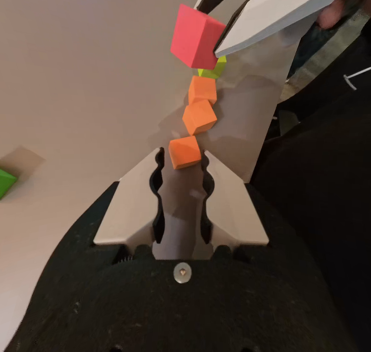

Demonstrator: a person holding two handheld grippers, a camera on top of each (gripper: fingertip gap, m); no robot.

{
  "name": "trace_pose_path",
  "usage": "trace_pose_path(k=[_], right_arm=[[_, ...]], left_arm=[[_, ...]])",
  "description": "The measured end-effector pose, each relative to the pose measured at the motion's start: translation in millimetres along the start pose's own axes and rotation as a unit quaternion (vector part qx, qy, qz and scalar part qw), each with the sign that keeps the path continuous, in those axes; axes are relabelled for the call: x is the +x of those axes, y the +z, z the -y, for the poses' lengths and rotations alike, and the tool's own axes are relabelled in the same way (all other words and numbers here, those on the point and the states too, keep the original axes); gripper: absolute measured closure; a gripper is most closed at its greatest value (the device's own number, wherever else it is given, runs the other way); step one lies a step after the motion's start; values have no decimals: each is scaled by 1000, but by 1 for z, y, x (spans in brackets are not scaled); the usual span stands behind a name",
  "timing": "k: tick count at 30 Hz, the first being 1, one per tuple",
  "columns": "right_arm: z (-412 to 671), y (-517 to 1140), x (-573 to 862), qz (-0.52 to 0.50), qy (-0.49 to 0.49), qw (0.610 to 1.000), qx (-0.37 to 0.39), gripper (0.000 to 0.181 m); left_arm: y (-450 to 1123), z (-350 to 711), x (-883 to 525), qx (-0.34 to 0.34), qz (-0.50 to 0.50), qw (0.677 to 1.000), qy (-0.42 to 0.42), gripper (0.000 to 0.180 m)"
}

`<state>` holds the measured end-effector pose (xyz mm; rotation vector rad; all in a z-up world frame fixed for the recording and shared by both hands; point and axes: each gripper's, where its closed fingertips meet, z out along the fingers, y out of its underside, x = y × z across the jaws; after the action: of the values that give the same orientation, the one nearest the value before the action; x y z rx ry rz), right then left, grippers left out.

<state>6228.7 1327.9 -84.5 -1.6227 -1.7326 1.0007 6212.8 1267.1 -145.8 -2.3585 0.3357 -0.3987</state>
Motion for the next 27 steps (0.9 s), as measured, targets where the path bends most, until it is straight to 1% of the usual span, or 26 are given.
trace_pose_path(k=[1, 7, 9, 11, 14, 17, 20, 23, 27], right_arm=[[1, -1, 2, -5, 2, 1000, 3, 155], [6, -1, 16, -26, 19, 999, 17, 155], [9, 1, 20, -28, 25, 999, 21, 155], [10, 5, 24, -32, 28, 999, 18, 155], [9, 13, 31, -39, 31, 999, 4, 155], [9, 23, 35, -41, 30, 999, -10, 155], [13, 37, 33, -29, 25, 999, -19, 155], [18, 55, 28, -13, 8, 999, -32, 155], [23, 80, 21, 9, -20, 999, -44, 155]], left_arm=[[-2, 2, -4, 7, 3, 1000, -7, 156], [-16, 28, -53, 74, 30, 996, -30, 156], [-9, 36, -65, 76, 14, 997, -19, 156], [4, 37, -78, 49, 14, 999, -9, 156], [20, 35, -81, 13, -2, 1000, 2, 153], [20, 34, -79, 1, 9, 1000, 18, 131], [6, 35, -76, 20, 28, 999, 24, 126], [-14, 38, -81, 55, 45, 997, 5, 126], [-41, 40, -116, 96, 116, 988, -24, 125]])
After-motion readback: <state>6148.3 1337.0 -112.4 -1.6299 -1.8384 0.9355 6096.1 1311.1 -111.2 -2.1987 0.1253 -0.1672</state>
